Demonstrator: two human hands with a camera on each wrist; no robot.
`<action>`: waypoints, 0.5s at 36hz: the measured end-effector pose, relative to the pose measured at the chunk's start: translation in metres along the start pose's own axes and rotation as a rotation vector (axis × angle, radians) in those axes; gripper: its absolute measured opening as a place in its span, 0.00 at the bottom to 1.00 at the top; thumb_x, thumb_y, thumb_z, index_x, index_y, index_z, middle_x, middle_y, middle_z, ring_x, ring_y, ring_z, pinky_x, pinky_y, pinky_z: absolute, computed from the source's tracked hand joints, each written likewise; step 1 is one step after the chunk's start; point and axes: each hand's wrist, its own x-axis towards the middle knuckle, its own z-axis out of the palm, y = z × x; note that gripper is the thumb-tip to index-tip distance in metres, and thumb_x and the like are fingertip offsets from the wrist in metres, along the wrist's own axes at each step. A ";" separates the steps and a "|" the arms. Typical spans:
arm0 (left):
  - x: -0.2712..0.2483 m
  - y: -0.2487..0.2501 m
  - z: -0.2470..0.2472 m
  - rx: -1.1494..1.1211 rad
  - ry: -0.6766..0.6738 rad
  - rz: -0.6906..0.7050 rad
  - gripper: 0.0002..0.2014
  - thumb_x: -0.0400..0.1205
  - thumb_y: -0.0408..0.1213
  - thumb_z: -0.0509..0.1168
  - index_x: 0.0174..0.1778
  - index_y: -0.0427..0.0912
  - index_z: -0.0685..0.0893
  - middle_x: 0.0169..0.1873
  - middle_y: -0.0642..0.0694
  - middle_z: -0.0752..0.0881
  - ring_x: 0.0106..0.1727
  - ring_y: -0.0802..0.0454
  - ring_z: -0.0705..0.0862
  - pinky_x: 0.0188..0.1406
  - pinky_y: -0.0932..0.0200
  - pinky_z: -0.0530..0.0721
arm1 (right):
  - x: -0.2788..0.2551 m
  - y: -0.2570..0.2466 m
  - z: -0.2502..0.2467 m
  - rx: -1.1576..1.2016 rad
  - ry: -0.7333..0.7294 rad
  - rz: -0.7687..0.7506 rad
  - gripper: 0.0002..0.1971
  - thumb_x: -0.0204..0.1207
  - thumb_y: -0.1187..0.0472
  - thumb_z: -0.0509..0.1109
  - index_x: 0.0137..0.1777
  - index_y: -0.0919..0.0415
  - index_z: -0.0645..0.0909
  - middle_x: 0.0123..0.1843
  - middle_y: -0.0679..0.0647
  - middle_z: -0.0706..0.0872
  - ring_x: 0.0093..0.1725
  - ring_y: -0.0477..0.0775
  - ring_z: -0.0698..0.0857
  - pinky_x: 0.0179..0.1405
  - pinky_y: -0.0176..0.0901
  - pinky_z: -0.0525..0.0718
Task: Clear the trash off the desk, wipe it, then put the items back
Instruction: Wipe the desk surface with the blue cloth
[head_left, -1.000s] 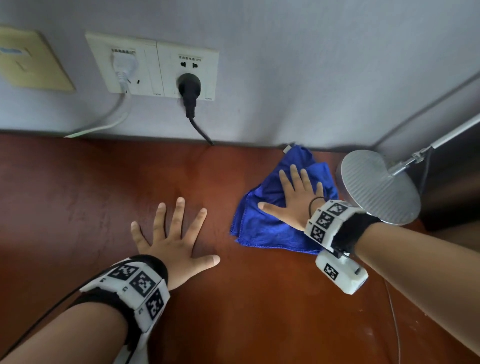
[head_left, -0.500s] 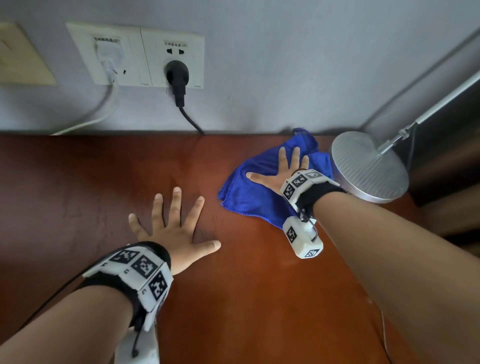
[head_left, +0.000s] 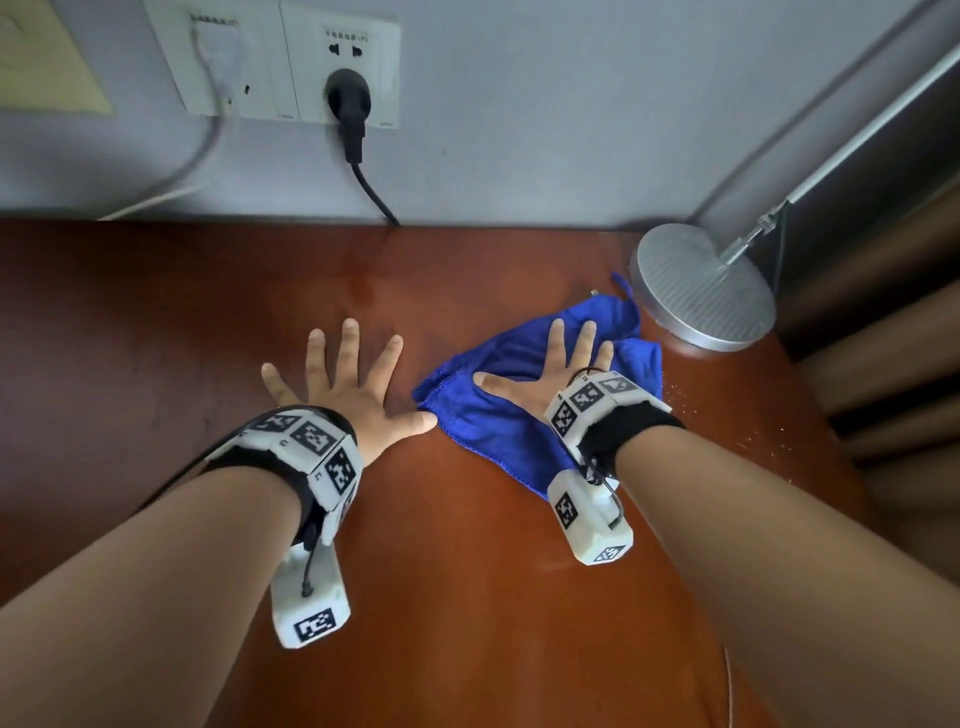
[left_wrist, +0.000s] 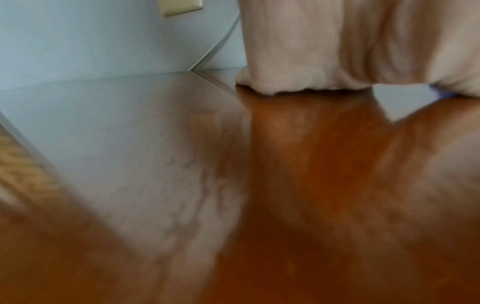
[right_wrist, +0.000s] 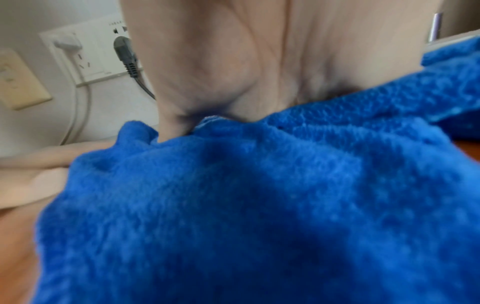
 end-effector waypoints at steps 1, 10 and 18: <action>-0.001 0.002 0.000 0.013 0.014 -0.007 0.45 0.73 0.77 0.47 0.78 0.67 0.29 0.79 0.51 0.23 0.80 0.42 0.24 0.73 0.22 0.33 | -0.005 0.002 0.002 0.001 0.001 -0.001 0.68 0.45 0.12 0.53 0.81 0.44 0.28 0.83 0.54 0.26 0.82 0.66 0.33 0.77 0.74 0.46; -0.068 0.029 0.049 -0.070 0.163 0.005 0.37 0.81 0.68 0.41 0.81 0.60 0.31 0.82 0.48 0.28 0.82 0.43 0.28 0.73 0.24 0.34 | -0.047 0.031 0.022 -0.050 -0.038 -0.071 0.68 0.46 0.12 0.53 0.80 0.45 0.26 0.81 0.53 0.23 0.81 0.66 0.29 0.77 0.74 0.47; -0.147 0.040 0.122 -0.240 0.096 -0.100 0.29 0.84 0.62 0.33 0.79 0.64 0.28 0.81 0.50 0.26 0.82 0.46 0.28 0.74 0.25 0.33 | -0.105 0.069 0.049 -0.090 -0.038 -0.168 0.66 0.49 0.13 0.53 0.80 0.44 0.26 0.81 0.49 0.22 0.82 0.59 0.29 0.75 0.79 0.41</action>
